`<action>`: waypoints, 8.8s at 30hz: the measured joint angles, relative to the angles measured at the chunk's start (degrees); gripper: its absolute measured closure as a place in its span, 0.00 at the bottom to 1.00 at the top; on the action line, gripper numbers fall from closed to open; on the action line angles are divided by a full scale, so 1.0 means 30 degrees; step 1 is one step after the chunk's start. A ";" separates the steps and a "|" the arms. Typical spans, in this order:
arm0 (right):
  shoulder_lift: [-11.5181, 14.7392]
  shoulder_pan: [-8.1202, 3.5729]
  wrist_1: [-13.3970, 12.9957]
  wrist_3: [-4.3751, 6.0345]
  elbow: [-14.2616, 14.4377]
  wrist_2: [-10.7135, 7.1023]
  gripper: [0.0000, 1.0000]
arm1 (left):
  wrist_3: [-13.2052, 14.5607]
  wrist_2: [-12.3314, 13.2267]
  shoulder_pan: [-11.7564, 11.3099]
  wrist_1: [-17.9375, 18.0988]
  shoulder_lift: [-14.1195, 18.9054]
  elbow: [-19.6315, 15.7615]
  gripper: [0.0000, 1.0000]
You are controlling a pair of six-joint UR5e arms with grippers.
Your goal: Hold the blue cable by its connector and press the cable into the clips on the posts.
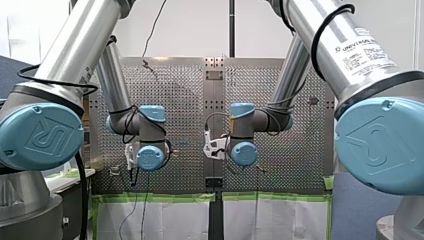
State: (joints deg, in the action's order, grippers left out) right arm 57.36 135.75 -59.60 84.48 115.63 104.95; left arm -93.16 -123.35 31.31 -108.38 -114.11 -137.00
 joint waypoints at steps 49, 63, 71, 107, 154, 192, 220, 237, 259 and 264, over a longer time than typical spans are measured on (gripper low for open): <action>0.0000 0.0000 -0.0001 0.0000 -0.0001 0.0001 1.00 | -0.0001 -0.0001 0.0000 0.0000 -0.0001 0.0000 1.00; 0.0000 0.0000 -0.0001 -0.0001 -0.0001 0.0002 1.00 | 0.0000 -0.0001 0.0001 0.0000 -0.0001 0.0000 1.00; 0.0001 -0.0001 -0.0001 0.0000 0.0000 0.0001 1.00 | 0.0000 0.0000 0.0000 0.0000 0.0000 0.0000 1.00; 0.0001 0.0000 -0.0001 0.0000 0.0000 0.0002 1.00 | 0.0000 0.0000 0.0000 0.0000 -0.0001 0.0000 1.00; -0.2212 -0.0175 0.0639 0.0292 -0.0491 0.0555 1.00 | 0.0087 0.0146 -0.0205 -0.0440 -0.1290 -0.0264 1.00; 0.0423 -0.0408 0.5025 0.3504 -0.4881 -0.1941 1.00 | 0.0145 -0.2356 -0.0133 -0.4246 0.1646 0.2732 1.00; 0.4360 -0.0395 1.0146 0.3426 -0.8047 -0.3421 1.00 | -0.0552 -0.5739 -0.0894 -0.9069 0.6471 0.6661 1.00; 0.4306 -0.0405 1.2930 0.3524 -0.8870 -0.4743 1.00 | -0.1049 -0.6993 -0.1455 -1.2522 0.9917 0.7595 1.00; 0.4200 -0.0134 1.3269 0.3573 -1.0779 -0.5687 1.00 | -0.0995 -0.4051 -0.2773 -1.6870 1.0930 0.7933 1.00; 0.4004 -0.0082 1.3262 0.3526 -1.1197 -0.5735 1.00 | -0.1093 -0.3811 -0.3396 -1.7604 1.0893 0.8164 1.00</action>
State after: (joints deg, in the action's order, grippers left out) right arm 69.37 135.50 -19.81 95.06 82.04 87.74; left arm -96.44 -134.78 21.12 -161.19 -81.43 -112.51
